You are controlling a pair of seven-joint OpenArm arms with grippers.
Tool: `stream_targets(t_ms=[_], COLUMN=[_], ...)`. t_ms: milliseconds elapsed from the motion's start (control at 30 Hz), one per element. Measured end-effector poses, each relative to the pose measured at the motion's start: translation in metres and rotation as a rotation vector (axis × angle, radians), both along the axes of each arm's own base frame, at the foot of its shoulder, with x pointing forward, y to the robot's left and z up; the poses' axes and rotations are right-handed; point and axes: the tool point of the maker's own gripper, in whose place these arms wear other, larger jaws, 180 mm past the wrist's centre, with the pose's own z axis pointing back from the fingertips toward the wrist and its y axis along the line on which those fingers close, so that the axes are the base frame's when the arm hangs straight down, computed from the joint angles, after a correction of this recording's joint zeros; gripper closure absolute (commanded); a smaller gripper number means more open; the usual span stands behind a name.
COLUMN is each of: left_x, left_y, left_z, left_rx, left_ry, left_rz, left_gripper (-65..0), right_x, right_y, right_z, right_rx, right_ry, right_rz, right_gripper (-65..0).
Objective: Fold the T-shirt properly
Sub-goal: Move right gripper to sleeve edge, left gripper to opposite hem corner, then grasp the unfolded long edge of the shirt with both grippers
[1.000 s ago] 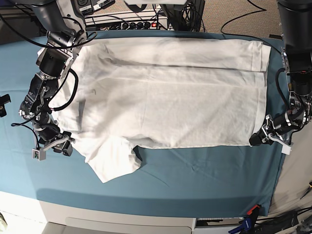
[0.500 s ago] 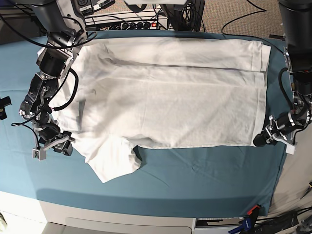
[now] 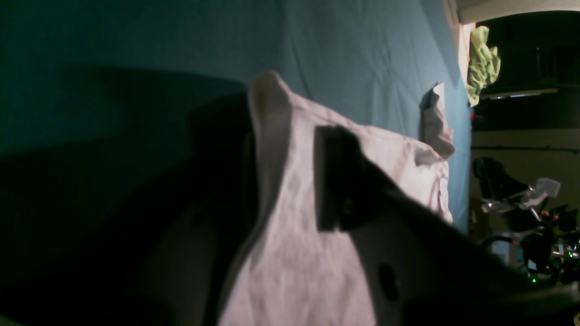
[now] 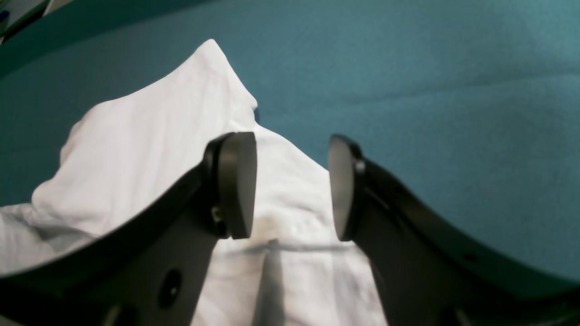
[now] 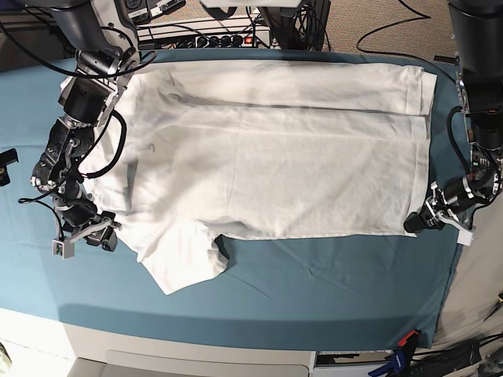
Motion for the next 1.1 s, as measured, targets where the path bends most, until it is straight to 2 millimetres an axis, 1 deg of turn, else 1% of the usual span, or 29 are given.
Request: stream_targets(t_ms=[100, 300, 367, 400, 433, 500, 567, 633, 700, 733, 800, 900, 1000, 1100], left_x=[0.002, 0.004, 0.004, 0.004, 0.004, 0.004, 0.004, 0.004, 0.004, 0.004, 0.004, 0.004, 0.004, 0.004], left_y=[0.003, 0.007, 0.007, 0.007, 0.007, 0.007, 0.007, 0.007, 0.007, 0.007, 0.007, 0.007, 0.007, 0.007], left_z=[-0.001, -0.002, -0.002, -0.002, -0.002, -0.002, -0.002, -0.002, -0.002, -0.002, -0.002, -0.002, -0.002, -0.002], left_rx=[0.015, 0.047, 0.047, 0.047, 0.047, 0.047, 0.047, 0.047, 0.047, 0.047, 0.047, 0.047, 0.047, 0.047], left_ry=[-0.009, -0.02, -0.02, -0.02, -0.02, -0.02, -0.02, -0.02, -0.019, -0.02, -0.02, -0.02, -0.023, -0.025], left_rz=[0.013, 0.028, 0.028, 0.029, 0.028, 0.028, 0.029, 0.028, 0.029, 0.029, 0.029, 0.029, 0.026, 0.028], left_gripper=[0.0, 0.0, 0.0, 0.0, 0.0, 0.0, 0.0, 0.0, 0.0, 0.0, 0.0, 0.0, 0.0, 0.0], right_x=[0.0, 0.001, 0.0, 0.0, 0.0, 0.002, 0.009, 0.017, 0.025, 0.029, 0.034, 0.035, 0.028, 0.027], right_y=[0.0, -0.001, -0.005, -0.009, -0.013, -0.023, -0.039, -0.057, -0.069, -0.072, -0.068, -0.049, -0.033, -0.03], right_z=[0.0, 0.001, -0.001, -0.003, -0.002, 0.003, 0.014, 0.023, 0.026, 0.023, 0.009, -0.021, -0.048, -0.053], right_rx=[-0.001, -0.002, -0.041, -0.057, -0.059, -0.093, -0.103, -0.102, -0.068, -0.04, 0.025, 0.109, 0.163, 0.177], right_ry=[0.001, -0.007, 0.01, 0.023, 0.027, 0.027, 0.009, 0.006, 0.006, 0.015, 0.048, 0.106, 0.152, 0.143], right_rz=[0.0, -0.002, -0.008, -0.025, -0.05, -0.067, -0.091, -0.118, -0.14, -0.149, -0.152, -0.141, -0.137, -0.144], right_gripper=[-26.2, -26.2, -27.1, -30.2, -31.9, -32.2, -32.2, -32.2, -32.2, -32.2, -32.2, -32.2, -32.2, -32.2])
